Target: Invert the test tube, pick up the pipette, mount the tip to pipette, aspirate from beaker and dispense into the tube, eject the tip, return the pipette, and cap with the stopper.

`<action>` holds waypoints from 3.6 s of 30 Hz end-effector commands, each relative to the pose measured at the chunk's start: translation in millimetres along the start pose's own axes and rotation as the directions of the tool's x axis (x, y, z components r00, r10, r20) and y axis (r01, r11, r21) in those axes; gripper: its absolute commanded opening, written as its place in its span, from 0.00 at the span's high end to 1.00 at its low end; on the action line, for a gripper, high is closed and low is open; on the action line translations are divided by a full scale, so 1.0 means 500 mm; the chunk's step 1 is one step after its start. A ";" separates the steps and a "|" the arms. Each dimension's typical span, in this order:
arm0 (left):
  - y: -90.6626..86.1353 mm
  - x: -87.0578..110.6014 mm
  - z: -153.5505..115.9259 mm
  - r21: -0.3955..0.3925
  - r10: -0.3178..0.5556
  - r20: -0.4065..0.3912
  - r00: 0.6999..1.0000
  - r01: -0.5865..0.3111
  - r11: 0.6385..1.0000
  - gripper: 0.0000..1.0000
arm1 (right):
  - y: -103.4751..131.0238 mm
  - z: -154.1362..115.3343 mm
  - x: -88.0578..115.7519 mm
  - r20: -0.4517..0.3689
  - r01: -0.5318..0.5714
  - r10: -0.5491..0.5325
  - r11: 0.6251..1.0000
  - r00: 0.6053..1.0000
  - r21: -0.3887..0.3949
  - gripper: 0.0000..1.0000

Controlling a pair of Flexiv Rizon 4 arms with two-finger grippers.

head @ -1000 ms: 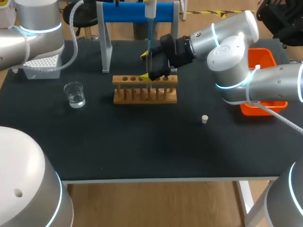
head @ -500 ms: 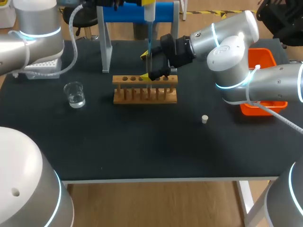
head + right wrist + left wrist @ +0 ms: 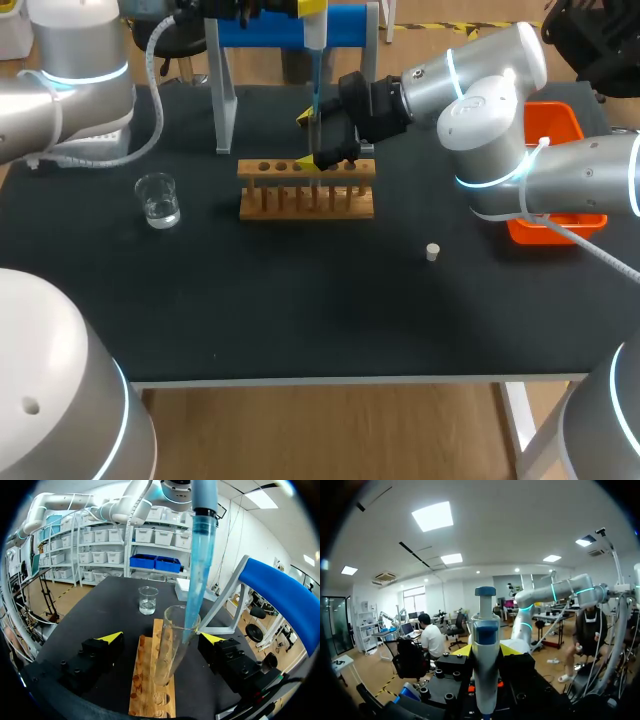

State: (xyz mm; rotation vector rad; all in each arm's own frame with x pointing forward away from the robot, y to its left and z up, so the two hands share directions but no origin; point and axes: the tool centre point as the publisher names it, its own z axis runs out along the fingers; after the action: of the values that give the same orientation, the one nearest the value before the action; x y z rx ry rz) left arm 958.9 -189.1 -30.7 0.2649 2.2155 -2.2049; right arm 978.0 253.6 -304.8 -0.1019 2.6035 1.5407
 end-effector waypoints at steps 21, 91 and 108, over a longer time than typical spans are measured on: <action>0.022 0.015 0.000 0.004 -0.002 0.011 1.000 0.002 1.000 1.00 | 0.000 -0.001 0.001 0.001 0.000 0.000 1.000 1.000 0.000 0.00; 0.085 0.011 -0.004 0.011 -0.011 0.020 1.000 0.010 1.000 1.00 | 0.000 -0.001 0.001 0.001 0.000 0.000 1.000 1.000 0.000 0.00; 0.098 0.008 -0.005 0.016 -0.022 0.027 0.999 0.021 1.000 1.00 | 0.000 -0.001 0.001 0.001 0.000 0.000 1.000 1.000 0.000 0.00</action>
State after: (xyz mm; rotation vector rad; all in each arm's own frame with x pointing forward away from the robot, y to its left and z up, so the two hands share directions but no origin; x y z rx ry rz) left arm 960.0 -186.1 -78.5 0.2086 2.2034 -2.2196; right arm 978.0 253.6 -304.8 -0.1019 2.6035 1.5407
